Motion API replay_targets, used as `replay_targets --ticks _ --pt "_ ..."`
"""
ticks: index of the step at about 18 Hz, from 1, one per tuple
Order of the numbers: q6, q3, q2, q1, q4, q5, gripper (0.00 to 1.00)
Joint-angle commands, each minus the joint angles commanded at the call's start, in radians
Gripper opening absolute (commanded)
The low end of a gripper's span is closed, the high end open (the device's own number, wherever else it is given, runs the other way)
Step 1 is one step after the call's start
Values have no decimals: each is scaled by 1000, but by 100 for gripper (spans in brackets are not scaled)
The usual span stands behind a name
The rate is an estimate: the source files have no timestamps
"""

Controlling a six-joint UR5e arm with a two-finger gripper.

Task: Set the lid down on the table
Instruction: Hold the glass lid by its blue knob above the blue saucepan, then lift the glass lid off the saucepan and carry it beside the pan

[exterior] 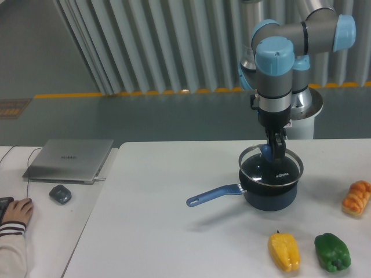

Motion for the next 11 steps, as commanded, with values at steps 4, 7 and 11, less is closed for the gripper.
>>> replay_targets --ticks 4,7,11 --pt "-5 0 -2 2 2 2 56" --pt "-3 8 -2 23 3 0 56" --pt "1 26 -8 38 2 6 56"
